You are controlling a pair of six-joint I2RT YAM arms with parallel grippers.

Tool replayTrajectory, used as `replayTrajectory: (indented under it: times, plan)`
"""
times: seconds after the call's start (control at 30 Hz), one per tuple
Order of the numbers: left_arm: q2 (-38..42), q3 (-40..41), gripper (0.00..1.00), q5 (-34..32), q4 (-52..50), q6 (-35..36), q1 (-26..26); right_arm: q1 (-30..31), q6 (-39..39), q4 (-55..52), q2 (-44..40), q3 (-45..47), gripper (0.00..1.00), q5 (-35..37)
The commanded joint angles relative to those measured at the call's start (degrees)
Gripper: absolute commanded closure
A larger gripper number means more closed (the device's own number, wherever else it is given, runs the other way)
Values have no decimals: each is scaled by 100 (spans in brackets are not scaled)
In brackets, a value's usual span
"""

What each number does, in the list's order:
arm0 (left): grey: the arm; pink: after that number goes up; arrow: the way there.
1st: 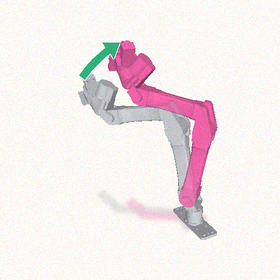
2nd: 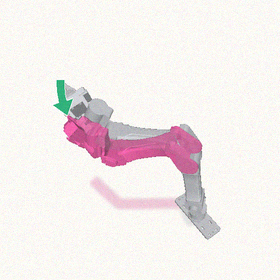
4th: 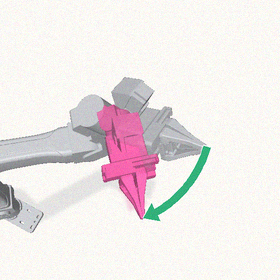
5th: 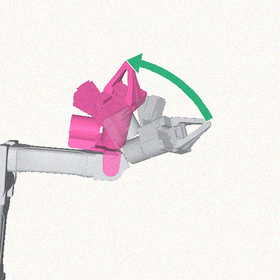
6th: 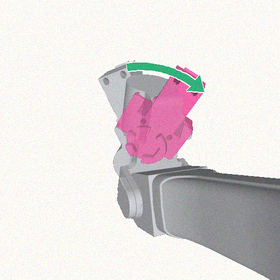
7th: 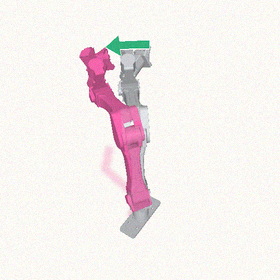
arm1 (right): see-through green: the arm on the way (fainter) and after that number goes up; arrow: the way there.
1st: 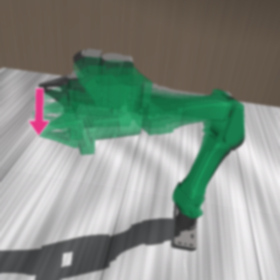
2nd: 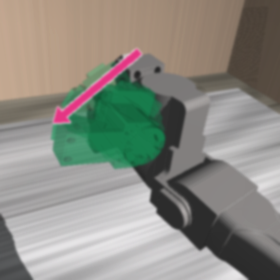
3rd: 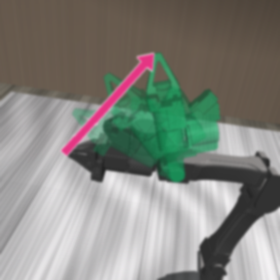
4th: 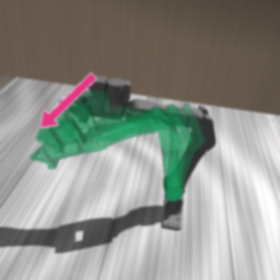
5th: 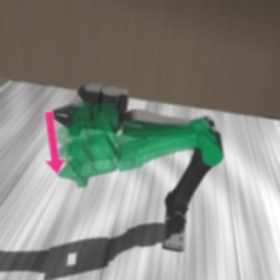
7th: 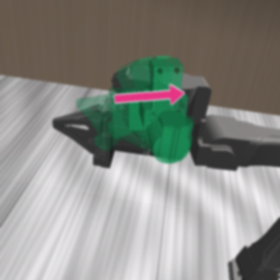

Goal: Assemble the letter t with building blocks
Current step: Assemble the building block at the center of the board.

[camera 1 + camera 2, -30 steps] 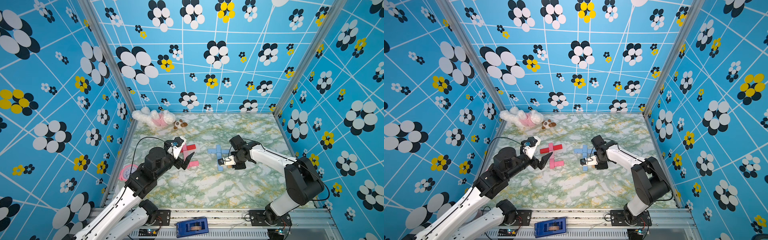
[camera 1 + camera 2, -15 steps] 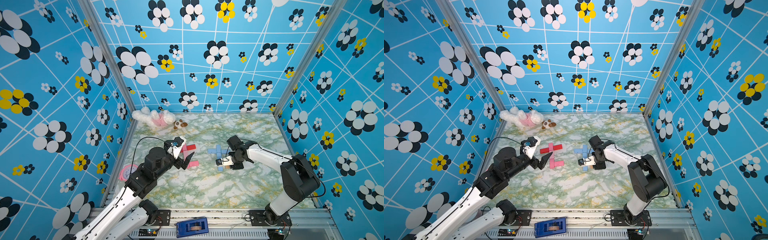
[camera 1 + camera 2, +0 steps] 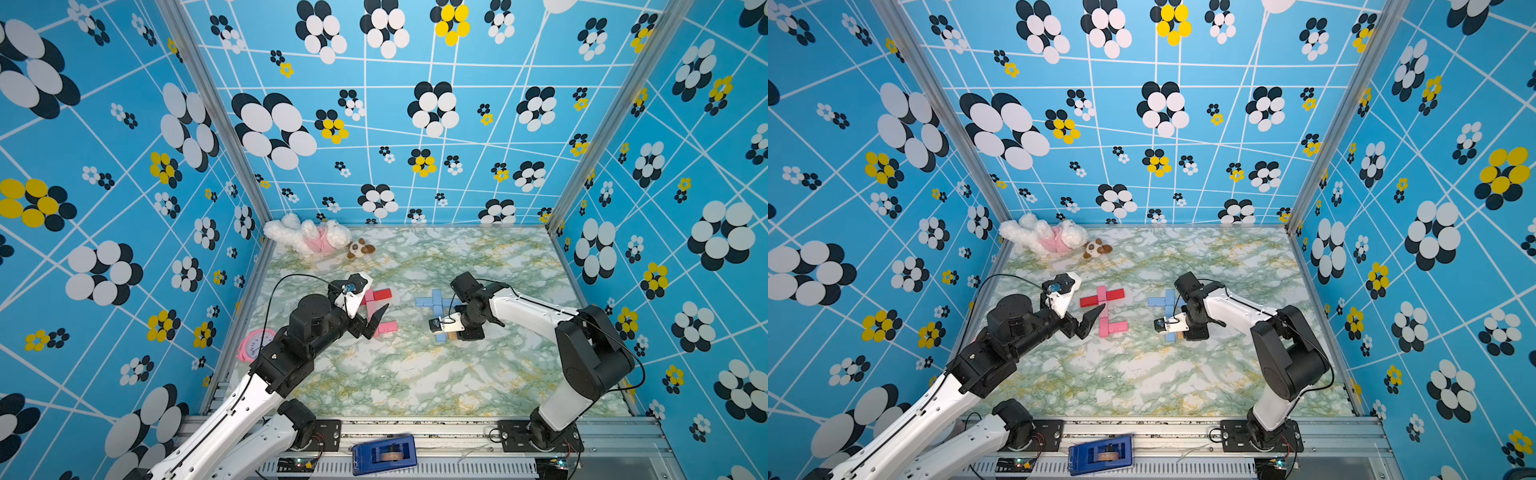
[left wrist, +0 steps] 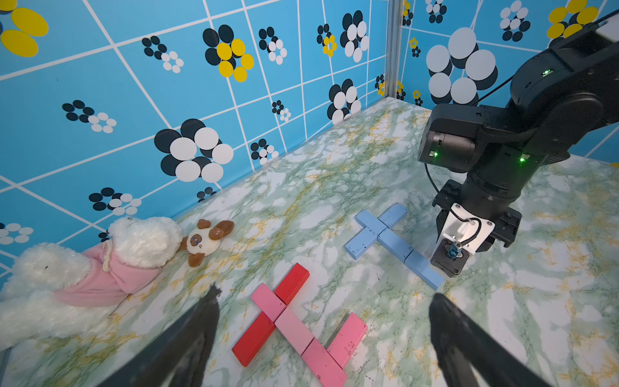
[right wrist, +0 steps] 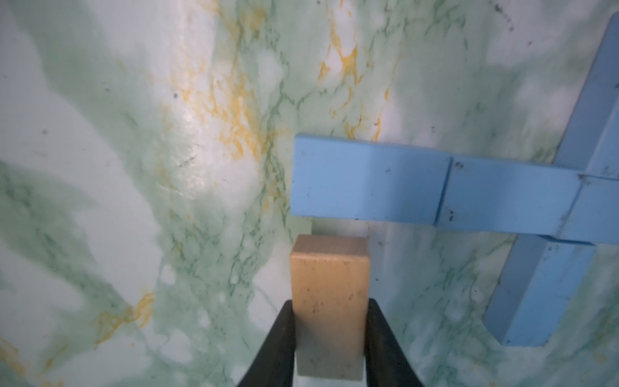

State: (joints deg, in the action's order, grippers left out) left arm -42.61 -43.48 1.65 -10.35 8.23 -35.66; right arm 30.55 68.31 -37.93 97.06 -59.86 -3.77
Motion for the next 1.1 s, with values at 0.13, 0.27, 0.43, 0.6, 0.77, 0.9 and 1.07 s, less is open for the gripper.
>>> replayTrajectory:
  times: [0.13,0.27,0.43,0.6,0.77,0.9,1.07]
  plan:
    - [67,68,1,-52,-90,93,-50,57,-176,-125,182,-154,100,-168]
    - [63,64,1,-67,-89,100,-40,66,-213,-163,209,-167,100,-176]
    - [65,68,1,-64,-92,98,-46,74,-235,-219,218,-201,100,-196]
    - [64,68,1,-73,-99,109,-46,78,-261,-289,270,-241,100,-229]
    - [68,68,1,-63,-99,104,-55,90,-311,-348,314,-236,100,-256]
    - [68,68,1,-73,-99,118,-55,99,-345,-381,288,-220,100,-273]
    - [55,69,1,-75,-98,116,-55,101,-385,-412,293,-202,98,-278]
